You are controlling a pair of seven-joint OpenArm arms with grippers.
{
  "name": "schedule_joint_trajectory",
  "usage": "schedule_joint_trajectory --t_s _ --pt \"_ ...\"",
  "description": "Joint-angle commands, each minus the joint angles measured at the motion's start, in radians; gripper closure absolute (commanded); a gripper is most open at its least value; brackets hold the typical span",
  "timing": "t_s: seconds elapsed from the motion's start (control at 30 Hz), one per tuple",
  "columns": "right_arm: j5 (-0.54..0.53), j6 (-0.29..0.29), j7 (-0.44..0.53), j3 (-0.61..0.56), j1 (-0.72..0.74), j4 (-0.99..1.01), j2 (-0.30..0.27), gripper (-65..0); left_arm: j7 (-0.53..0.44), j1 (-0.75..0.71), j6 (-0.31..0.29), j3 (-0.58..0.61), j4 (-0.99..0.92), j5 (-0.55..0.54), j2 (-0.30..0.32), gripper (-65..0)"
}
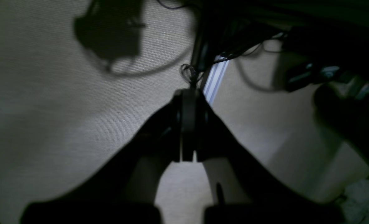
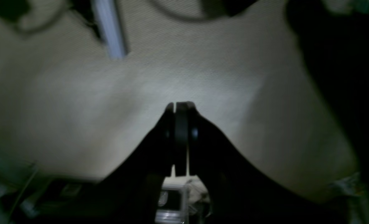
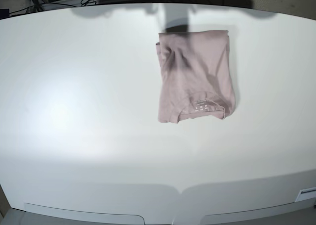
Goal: Fold the T-shirt properly
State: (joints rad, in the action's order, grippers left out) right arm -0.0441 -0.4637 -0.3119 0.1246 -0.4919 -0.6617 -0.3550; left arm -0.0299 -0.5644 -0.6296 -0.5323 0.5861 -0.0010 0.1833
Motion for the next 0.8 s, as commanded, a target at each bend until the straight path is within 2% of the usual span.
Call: schedule_joint_trajectory --t_s 0.0,0.13,0.2,0.27,0.37,0.5,0.77 --pt "0.019 0.008 0.02 -0.019 0.03 0.041 -0.011 0.0 -0.009 0.007 -0.008 -0.004 -0.019 0.002 0.007 0.0" --pt "0.044 0.035 0.122 -0.117 0.172 0.204 -0.002 0.0 -0.021 0.11 -0.003 -0.004 -0.106 0.002 0.003 0.0" --pt "0.04 0.048 0.173 -0.158 0.225 0.252 0.005 0.0 -0.028 0.156 0.039 -0.003 -0.14 0.003 -0.006 0.0" --pt "0.037 0.084 0.203 -0.19 0.267 0.28 0.014 0.0 -0.042 0.199 0.087 -0.003 -0.166 0.026 -0.018 0.0" --pt "0.0 0.119 0.211 -0.219 0.316 0.296 0.025 0.0 -0.076 0.256 0.129 -0.003 -0.191 0.069 -0.037 0.0" --pt "-0.044 0.123 0.207 -0.223 0.348 0.298 0.035 0.0 -0.071 0.323 0.166 -0.004 -0.217 0.08 -0.061 0.0" --pt "-0.042 0.124 0.203 -0.223 0.351 0.298 0.036 0.0 -0.073 0.357 0.171 -0.004 -0.24 0.08 -0.098 0.0"
